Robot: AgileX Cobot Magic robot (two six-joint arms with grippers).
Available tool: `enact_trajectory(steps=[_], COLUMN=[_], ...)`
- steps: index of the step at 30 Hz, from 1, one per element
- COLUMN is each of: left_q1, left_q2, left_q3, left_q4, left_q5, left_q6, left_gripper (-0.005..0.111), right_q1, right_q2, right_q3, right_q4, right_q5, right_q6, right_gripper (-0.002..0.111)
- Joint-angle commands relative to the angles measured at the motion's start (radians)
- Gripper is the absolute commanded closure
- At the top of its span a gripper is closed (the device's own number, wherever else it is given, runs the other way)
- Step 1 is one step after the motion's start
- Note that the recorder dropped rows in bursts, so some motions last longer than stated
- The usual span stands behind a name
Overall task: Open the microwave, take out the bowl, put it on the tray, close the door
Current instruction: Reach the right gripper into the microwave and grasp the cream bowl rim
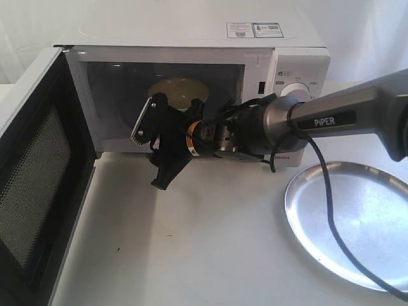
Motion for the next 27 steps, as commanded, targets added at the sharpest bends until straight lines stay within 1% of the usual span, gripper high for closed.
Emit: enact_trajectory(steps=[1,3,6,11,14,20,24,27], left_q1=[-0.004,-0.004,-0.004,-0.004,-0.004,-0.004,-0.004,-0.004], left_q2=[-0.003,-0.003,-0.003,-0.003,-0.003,-0.003,-0.003,-0.003], left_q3=[0.002,0.002,0.002,0.002,0.002,0.002,0.002,0.002], left_q4=[-0.004,-0.004,-0.004,-0.004,-0.004,-0.004,-0.004,-0.004], left_q5=[0.000,0.000,0.000,0.000,0.000,0.000,0.000,0.000], left_q6=[-0.003,-0.003,-0.003,-0.003,-0.003,-0.003,-0.003,-0.003], left_gripper=[0.107,0.107,0.107,0.107,0.107,0.107,0.107,0.107], right_q1=[0.003,0.003,0.003,0.003,-0.006,-0.056,-0.080,-0.080], right_q2=[-0.007,-0.026,-0.066,-0.087,-0.066,0.025,0.069,0.075], right_q3=[-0.024,-0.029,-0.035,-0.081,-0.129,-0.215,-0.238,-0.240], right_q4=[0.020,0.028,0.028,0.028,0.028,0.028,0.028,0.026], right_q5=[-0.003,-0.005,-0.031,0.003,0.041,0.124,0.201,0.213], right_q6=[-0.014,-0.014,-0.022,-0.065,-0.083,-0.083,-0.083,-0.083], right_gripper=[0.066,0.067,0.064,0.060,0.060,0.060,0.060,0.060])
